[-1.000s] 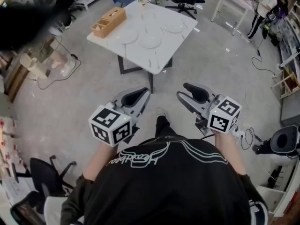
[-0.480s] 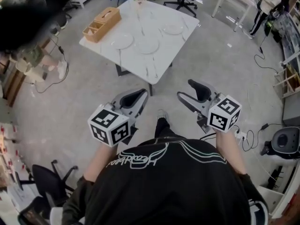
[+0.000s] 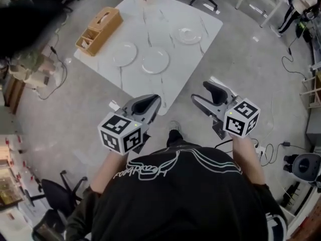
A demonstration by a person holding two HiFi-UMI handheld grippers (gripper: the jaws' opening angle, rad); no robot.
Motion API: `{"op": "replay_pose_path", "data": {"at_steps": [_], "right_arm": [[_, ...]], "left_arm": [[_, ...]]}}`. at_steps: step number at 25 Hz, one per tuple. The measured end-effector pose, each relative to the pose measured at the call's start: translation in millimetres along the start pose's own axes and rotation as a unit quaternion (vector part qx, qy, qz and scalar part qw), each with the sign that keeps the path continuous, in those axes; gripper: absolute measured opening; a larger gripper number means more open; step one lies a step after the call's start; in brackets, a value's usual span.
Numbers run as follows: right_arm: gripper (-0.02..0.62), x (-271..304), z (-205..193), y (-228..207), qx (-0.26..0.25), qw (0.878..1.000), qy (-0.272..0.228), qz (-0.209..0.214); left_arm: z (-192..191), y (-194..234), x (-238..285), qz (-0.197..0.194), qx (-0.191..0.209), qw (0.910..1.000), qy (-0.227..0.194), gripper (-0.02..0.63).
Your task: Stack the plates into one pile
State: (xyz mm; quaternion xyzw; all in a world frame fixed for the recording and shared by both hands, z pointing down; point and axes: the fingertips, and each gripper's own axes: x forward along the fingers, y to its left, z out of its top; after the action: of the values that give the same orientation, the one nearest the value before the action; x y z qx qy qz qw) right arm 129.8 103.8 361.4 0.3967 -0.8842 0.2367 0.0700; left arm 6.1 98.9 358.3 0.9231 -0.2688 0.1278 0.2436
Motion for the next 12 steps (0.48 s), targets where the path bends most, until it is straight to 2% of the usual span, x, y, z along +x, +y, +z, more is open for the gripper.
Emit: {"op": "replay_pose_path", "data": {"at_steps": [6,12], "right_arm": [[0.285,29.4,18.6,-72.8,0.016,1.000,0.015,0.010],[0.285,45.6,26.3,-122.9,0.009,1.000,0.024,0.002]], "left_arm": [[26.2,46.7,72.5,0.023,-0.012,0.9994,0.024,0.041],[45.3,78.5,117.4,0.049,0.006,0.9982,0.034,0.041]]}}
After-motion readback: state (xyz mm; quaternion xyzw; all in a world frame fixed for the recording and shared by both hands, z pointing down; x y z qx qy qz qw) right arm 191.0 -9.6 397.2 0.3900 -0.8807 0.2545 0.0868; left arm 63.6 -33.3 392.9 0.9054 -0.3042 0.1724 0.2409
